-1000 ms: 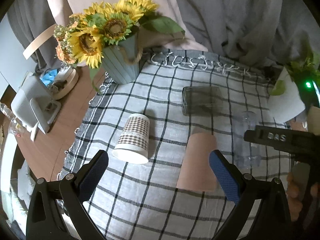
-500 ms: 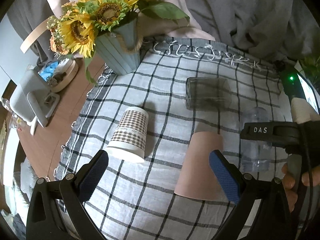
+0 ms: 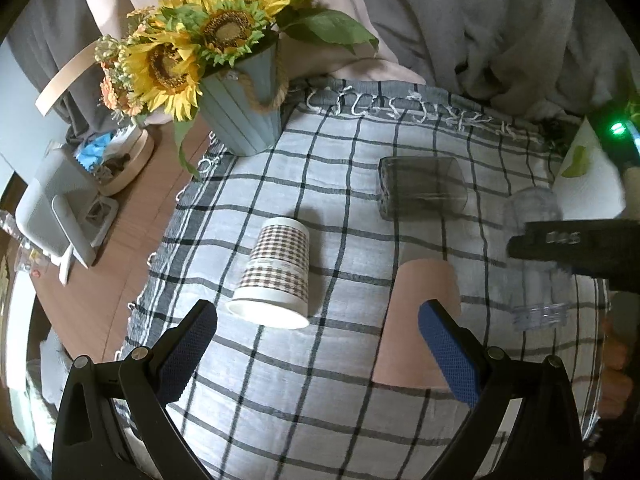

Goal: Flip cup upside down
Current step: 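Move the right gripper to the clear printed cup and close on it, then lift the clear cup with the right gripper and rotate it over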

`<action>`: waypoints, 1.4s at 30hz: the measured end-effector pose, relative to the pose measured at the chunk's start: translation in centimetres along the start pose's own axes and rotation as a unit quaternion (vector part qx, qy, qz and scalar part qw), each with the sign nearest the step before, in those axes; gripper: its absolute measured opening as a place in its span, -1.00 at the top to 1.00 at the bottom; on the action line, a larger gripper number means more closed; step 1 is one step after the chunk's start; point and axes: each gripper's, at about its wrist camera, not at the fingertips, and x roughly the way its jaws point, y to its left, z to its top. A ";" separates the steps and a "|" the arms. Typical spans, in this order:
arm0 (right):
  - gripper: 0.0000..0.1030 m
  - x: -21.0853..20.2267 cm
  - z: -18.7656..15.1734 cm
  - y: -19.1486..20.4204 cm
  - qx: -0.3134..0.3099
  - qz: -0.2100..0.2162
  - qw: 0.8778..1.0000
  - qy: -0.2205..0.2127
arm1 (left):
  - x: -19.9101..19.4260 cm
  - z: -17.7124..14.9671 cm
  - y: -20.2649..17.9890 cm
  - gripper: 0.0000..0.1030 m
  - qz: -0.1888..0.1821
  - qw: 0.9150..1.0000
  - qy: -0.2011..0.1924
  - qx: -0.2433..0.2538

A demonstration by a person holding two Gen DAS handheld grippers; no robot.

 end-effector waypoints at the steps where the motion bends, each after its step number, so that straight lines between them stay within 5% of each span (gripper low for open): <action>1: -0.40 -1.0 -0.4 0.1 0.002 0.002 1.000 -0.010 | -0.2 -0.1 0.5 -0.99 -0.005 1.000 -0.004 0.005; 9: -0.40 -9.1 -7.6 1.1 0.036 0.052 0.994 -0.085 | -0.7 -2.2 4.8 -0.99 -0.024 0.999 0.000 0.046; 14: -0.40 -10.5 -12.4 3.3 0.057 0.085 0.990 -0.097 | -0.8 -4.0 7.7 -0.99 -0.048 0.996 0.018 0.071; 25: -0.40 -4.0 -19.2 10.2 0.066 0.108 0.992 -0.025 | 1.5 -8.3 14.4 -0.99 -0.038 0.995 0.070 0.059; 32: -0.40 0.8 -19.8 13.9 0.044 0.092 0.995 0.004 | 4.0 -10.2 16.5 -0.99 -0.001 0.993 0.107 0.054; 42: -0.41 2.9 -19.2 15.7 0.024 0.071 0.997 -0.005 | 6.1 -11.2 17.1 -0.99 -0.003 0.987 0.150 0.054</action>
